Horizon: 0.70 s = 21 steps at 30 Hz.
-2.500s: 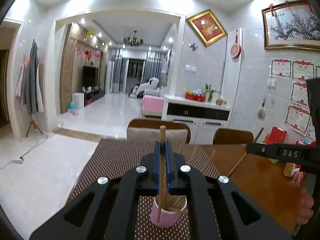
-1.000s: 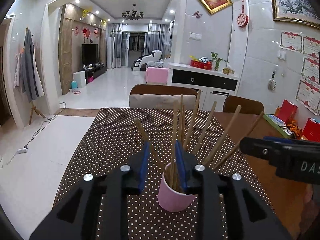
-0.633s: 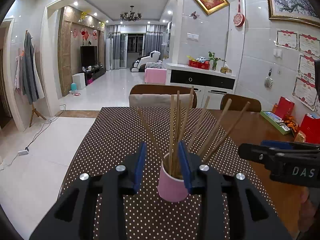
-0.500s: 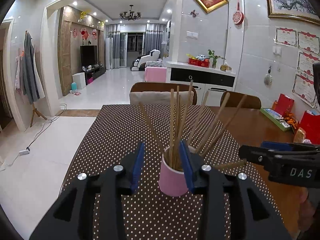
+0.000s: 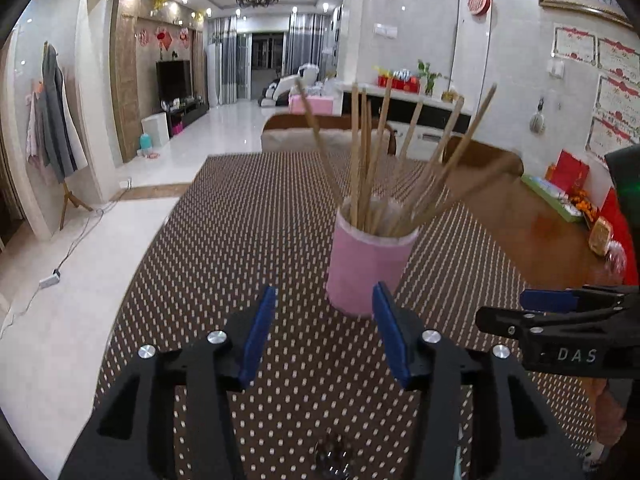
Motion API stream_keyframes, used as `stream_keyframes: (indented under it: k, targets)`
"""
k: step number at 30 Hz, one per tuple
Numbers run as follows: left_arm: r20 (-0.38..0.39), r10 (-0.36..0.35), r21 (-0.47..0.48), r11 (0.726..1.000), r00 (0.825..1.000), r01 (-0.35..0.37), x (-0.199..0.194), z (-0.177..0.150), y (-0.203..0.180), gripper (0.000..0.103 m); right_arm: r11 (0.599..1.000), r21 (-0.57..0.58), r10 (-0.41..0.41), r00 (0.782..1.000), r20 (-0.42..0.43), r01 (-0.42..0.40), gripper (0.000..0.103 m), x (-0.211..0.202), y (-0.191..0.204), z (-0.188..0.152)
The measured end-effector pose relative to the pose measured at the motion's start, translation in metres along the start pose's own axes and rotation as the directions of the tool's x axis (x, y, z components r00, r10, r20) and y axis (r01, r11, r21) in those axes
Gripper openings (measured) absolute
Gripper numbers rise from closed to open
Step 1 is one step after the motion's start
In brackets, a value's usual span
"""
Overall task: Organize utensils
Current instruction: 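Lower the right tool over the light-blue knife while the left tool lowers to the dark spoon, then close the right tool on the knife handle while the left tool grasps the dark spoon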
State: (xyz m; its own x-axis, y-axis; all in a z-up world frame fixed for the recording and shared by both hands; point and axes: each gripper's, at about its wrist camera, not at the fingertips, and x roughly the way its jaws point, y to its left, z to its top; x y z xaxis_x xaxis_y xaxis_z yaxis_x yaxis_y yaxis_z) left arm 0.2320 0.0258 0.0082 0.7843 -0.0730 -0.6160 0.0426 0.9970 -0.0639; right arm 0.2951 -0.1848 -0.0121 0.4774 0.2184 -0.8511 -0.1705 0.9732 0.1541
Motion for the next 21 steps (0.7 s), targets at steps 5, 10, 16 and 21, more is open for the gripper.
stream_keyframes:
  k: [5, 10, 16, 21]
  targets:
    - [-0.064, -0.002, -0.010, 1.000, 0.998, 0.001, 0.011, -0.027, 0.007, 0.051, 1.000, -0.004, -0.021, 0.997, -0.071, 0.021, 0.069, 0.026, 0.000, -0.020]
    - [-0.123, -0.013, -0.016, 1.000, 0.992, 0.011, 0.020, -0.048, 0.009, 0.053, 0.999, -0.029, -0.028, 0.988, -0.150, 0.023, 0.069, 0.046, 0.006, -0.037]
    - [-0.191, -0.058, -0.036, 0.998, 0.980, 0.052, 0.025, -0.072, 0.010, 0.057, 0.997, -0.074, -0.042, 0.975, -0.217, 0.027, 0.069, 0.067, 0.020, -0.058]
    - [-0.225, -0.094, -0.054, 0.995, 0.970, 0.084, 0.024, -0.089, 0.009, 0.062, 0.984, -0.164, -0.100, 0.980, -0.173, 0.071, 0.069, 0.074, 0.042, -0.071]
